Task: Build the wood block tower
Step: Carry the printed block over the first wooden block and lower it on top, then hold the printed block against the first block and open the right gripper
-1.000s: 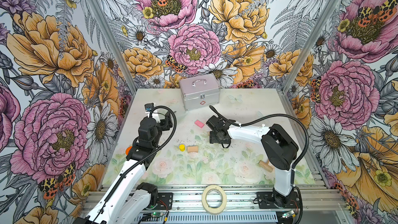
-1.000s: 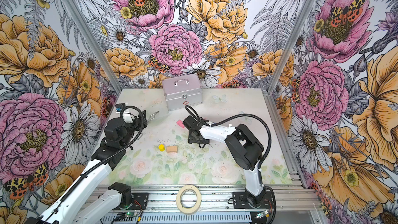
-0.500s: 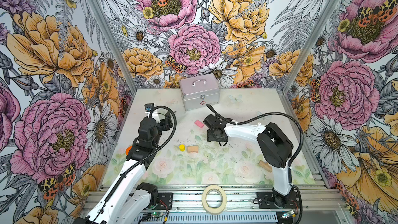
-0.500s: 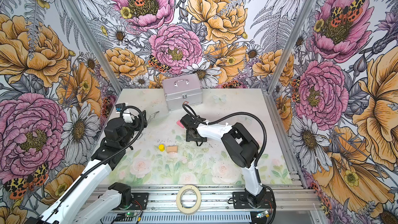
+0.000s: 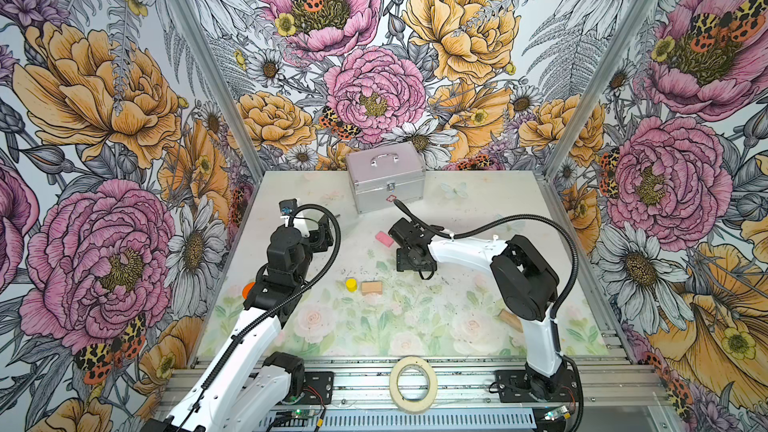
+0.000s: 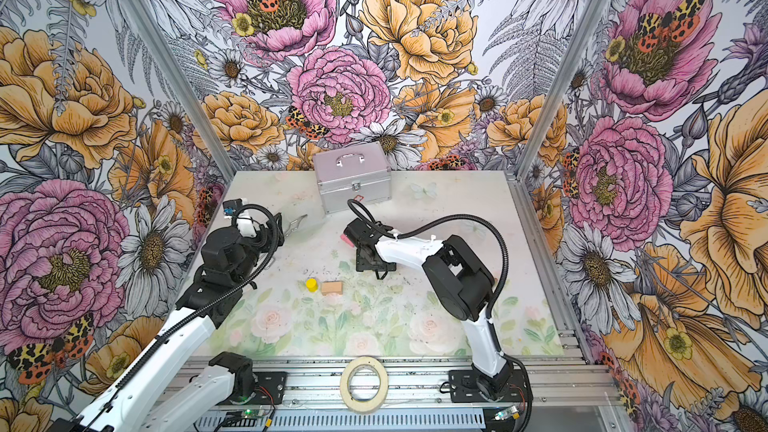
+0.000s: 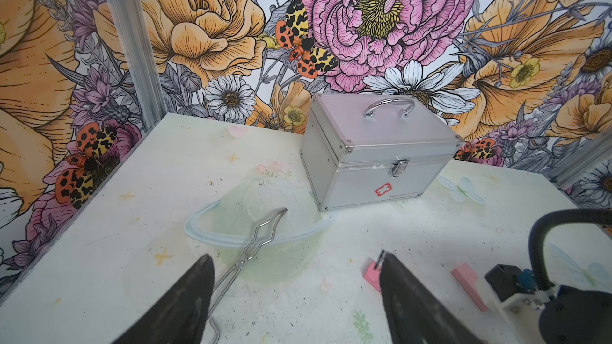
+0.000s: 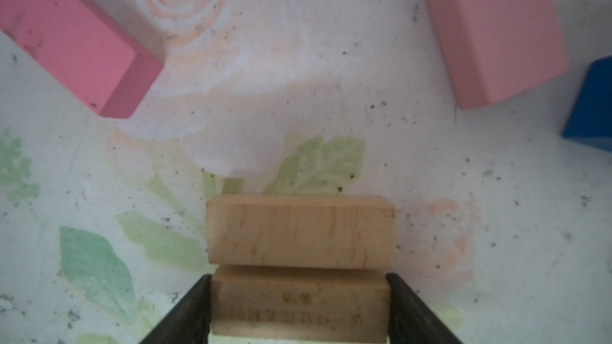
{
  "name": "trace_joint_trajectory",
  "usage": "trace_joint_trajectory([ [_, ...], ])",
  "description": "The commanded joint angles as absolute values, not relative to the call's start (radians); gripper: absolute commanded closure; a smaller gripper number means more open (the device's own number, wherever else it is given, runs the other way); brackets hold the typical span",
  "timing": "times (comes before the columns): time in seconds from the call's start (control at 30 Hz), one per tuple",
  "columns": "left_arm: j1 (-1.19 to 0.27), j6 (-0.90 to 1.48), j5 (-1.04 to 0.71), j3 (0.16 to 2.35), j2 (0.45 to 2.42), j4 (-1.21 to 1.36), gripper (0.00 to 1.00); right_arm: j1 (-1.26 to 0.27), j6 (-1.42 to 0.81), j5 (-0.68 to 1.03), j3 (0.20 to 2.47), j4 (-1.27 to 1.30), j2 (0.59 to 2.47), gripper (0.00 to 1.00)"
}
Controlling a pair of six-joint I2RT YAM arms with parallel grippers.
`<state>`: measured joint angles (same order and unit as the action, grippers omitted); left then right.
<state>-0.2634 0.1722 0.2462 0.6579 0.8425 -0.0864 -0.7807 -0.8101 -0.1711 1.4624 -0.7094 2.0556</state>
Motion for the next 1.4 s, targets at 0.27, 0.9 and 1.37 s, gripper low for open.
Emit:
trace_joint_trajectory([
  [0.27, -0.261, 0.152, 0.251, 0.643, 0.839, -0.085, 0.2, -0.787, -0.81, -0.181, 1.482, -0.718, 2.096, 0.64],
  [0.9, -0.26, 0.151, 0.249, 0.644, 0.841, -0.084, 0.2, -0.786, -0.83, -0.202, 1.491, -0.725, 2.109, 0.62],
  [1.37, -0.258, 0.15, 0.249, 0.643, 0.842, -0.083, 0.2, -0.777, -0.846, -0.214, 1.462, -0.727, 2.091, 0.62],
])
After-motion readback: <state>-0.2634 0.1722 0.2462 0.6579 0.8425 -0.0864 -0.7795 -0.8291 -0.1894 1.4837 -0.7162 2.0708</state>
